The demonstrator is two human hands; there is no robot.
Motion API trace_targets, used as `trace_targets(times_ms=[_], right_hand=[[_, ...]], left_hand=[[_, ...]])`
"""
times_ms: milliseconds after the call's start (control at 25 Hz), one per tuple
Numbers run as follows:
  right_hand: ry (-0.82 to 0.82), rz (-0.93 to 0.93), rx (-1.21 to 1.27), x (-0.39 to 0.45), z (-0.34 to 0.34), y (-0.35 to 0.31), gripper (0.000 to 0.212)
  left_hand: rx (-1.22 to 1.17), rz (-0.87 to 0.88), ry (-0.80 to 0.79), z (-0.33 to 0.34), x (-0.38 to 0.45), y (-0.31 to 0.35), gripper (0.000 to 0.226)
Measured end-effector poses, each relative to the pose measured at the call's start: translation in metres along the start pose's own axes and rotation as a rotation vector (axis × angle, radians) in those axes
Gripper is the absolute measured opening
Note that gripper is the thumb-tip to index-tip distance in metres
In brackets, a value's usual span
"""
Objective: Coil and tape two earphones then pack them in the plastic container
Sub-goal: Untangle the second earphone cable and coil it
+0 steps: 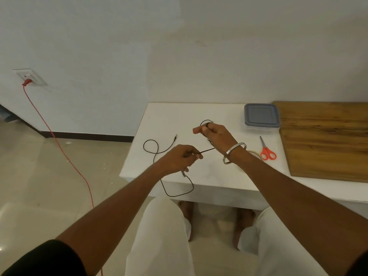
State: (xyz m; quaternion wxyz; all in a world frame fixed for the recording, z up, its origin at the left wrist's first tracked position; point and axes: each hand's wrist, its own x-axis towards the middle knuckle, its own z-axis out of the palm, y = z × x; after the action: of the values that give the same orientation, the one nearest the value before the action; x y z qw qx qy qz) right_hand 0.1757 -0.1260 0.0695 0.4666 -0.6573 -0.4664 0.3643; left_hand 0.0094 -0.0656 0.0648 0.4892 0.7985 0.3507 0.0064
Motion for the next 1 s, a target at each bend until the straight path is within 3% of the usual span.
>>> trace_targets(times_ms=[320,640,840,1000], right_hand=[[-0.261,-0.090,-0.671,-0.001,0.002,0.020,0.028],[-0.411,-0.065,-0.743,-0.011,-0.001,0.024,0.036],[-0.522,0.011,-0.599,-0.018,0.001,0.017,0.037],[-0.656,0.322,-0.004,-0.027,0.008,0.003,0.038]], left_hand=[[0.175,0.078,0.088,-0.017,-0.001,0.002,0.016],[0.289,0.172,0.132,-0.028,0.004,-0.001,0.013],[0.292,0.260,0.153,-0.035,0.007,-0.001,0.010],[0.219,0.249,0.191,-0.034,0.012,-0.009,0.016]])
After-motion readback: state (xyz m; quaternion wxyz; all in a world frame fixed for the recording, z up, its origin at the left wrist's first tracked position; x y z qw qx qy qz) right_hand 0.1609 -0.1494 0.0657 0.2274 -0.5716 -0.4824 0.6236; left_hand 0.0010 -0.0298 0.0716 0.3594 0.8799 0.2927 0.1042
